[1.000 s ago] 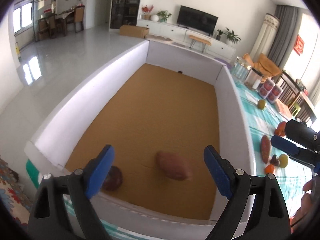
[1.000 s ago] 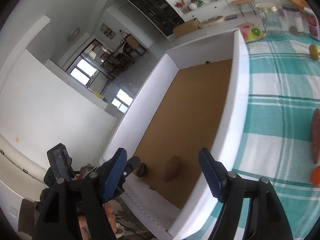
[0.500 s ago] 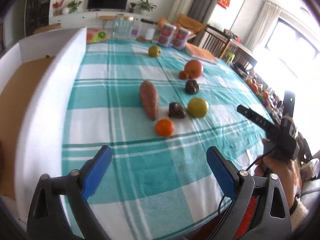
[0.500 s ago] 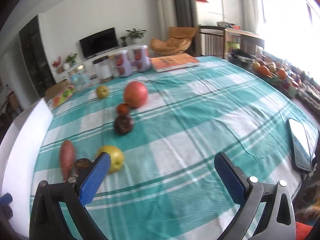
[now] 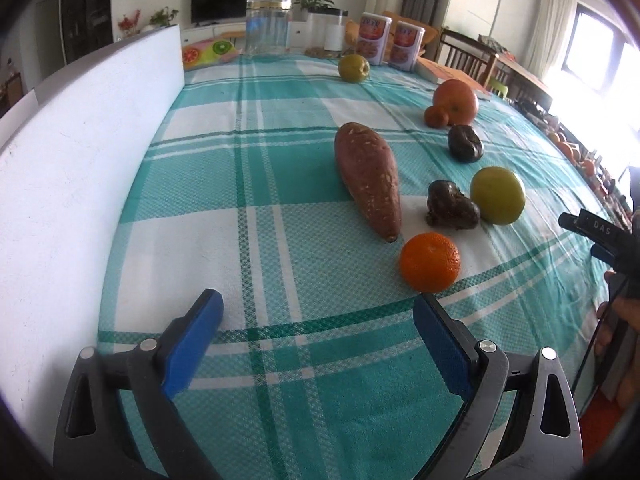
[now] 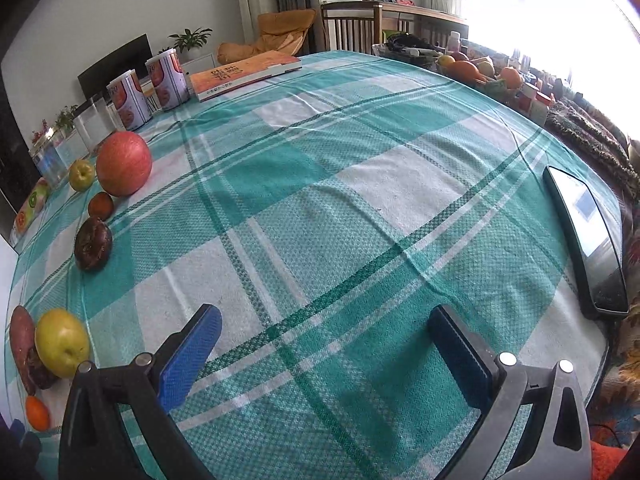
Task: Organize fruits
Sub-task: 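Move the left tool back over the table toward the tangerine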
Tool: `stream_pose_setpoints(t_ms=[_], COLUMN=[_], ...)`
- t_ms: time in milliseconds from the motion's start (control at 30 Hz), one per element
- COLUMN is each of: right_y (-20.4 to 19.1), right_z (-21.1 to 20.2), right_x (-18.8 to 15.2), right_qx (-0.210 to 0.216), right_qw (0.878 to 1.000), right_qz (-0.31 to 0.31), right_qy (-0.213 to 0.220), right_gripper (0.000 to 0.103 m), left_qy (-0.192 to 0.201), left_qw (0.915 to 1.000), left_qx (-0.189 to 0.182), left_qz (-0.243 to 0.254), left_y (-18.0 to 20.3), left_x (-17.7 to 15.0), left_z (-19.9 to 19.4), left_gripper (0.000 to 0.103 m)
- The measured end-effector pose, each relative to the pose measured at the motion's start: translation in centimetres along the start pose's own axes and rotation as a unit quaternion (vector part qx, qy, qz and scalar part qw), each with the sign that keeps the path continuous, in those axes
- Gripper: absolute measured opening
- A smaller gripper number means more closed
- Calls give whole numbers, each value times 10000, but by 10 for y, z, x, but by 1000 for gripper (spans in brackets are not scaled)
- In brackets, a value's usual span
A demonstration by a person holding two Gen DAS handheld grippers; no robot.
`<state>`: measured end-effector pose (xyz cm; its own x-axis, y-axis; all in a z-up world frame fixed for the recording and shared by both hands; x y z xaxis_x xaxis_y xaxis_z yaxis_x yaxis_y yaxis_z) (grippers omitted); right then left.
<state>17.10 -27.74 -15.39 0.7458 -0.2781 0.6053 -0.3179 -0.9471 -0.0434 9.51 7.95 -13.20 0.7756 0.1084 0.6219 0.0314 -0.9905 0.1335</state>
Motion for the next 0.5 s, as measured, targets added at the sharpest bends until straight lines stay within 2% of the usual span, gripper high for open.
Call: stream_pose_setpoints(t_ms=[500], right_y=[-7], right_z=[4], right_x=[-3], right_qx=[-258], right_qw=[9994], right_qz=[-172], right_qy=[-150], right_gripper=[103], left_qy=[-101], left_qw=[9995], left_qx=[196], left_qz=[217], left_y=[6], left_x=[-1], left_z=[6], left_gripper=[100])
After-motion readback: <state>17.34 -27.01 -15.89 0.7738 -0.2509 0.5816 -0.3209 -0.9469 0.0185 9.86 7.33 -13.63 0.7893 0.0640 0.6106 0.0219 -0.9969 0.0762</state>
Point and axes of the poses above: each gripper's, at about its wrist camera, not at the fingertips, and z roughly the way its jaws point, y to its right, x to its top, the point moved 3 cm from there along z, roughly the way its jaws point, and after that the axes turned 2 degrees about -z, right-handed, at the moved point
